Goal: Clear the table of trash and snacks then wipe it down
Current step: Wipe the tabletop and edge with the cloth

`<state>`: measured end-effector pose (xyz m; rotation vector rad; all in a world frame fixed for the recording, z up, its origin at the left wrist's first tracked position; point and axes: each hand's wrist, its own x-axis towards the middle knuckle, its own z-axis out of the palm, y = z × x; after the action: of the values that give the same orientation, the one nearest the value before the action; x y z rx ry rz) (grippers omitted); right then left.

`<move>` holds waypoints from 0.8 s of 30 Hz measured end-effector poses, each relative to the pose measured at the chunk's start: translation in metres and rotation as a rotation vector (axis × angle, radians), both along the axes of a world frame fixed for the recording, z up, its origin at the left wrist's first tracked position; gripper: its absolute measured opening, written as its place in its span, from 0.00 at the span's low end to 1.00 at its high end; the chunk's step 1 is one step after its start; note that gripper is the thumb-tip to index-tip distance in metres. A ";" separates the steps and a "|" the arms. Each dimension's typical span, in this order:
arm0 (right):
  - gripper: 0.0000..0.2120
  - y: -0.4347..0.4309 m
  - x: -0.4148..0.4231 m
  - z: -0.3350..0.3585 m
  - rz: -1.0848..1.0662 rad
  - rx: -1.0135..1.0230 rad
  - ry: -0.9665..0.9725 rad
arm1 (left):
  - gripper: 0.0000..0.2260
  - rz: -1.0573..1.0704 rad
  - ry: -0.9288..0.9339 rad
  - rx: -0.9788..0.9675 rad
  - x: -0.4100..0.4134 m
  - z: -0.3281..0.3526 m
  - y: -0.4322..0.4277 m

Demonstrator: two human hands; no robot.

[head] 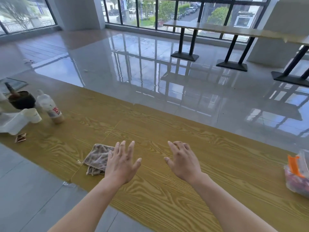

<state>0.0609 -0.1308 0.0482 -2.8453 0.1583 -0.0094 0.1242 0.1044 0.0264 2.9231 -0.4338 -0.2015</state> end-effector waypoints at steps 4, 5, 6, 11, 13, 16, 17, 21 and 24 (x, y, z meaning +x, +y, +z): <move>0.32 0.016 0.026 -0.015 0.088 0.013 0.030 | 0.34 0.077 0.035 0.046 0.011 -0.013 0.018; 0.32 0.022 0.033 -0.019 0.109 0.014 0.039 | 0.34 0.094 0.042 0.047 0.014 -0.016 0.025; 0.32 0.028 0.040 -0.023 0.126 0.016 0.052 | 0.34 0.109 0.045 0.044 0.018 -0.019 0.032; 0.32 0.071 0.075 -0.045 0.202 0.057 0.095 | 0.32 0.159 0.055 0.032 0.040 -0.036 0.076; 0.30 0.093 0.092 -0.056 0.225 0.092 0.091 | 0.32 0.153 0.072 0.020 0.052 -0.042 0.096; 0.29 0.140 0.117 -0.076 0.289 0.133 0.096 | 0.31 0.128 0.082 0.017 0.071 -0.053 0.128; 0.28 0.157 0.125 -0.085 0.323 0.129 0.104 | 0.31 0.116 0.078 0.016 0.077 -0.056 0.139; 0.31 0.213 0.159 -0.122 0.398 0.043 0.166 | 0.32 0.067 0.068 0.008 0.106 -0.065 0.172; 0.33 0.236 0.174 -0.144 0.416 -0.017 0.213 | 0.29 0.049 0.059 -0.018 0.122 -0.074 0.187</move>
<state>0.2347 0.1054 -0.0962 -2.8331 -0.3914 0.3799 0.2457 0.2912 -0.0472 2.8980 -0.3522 -0.2740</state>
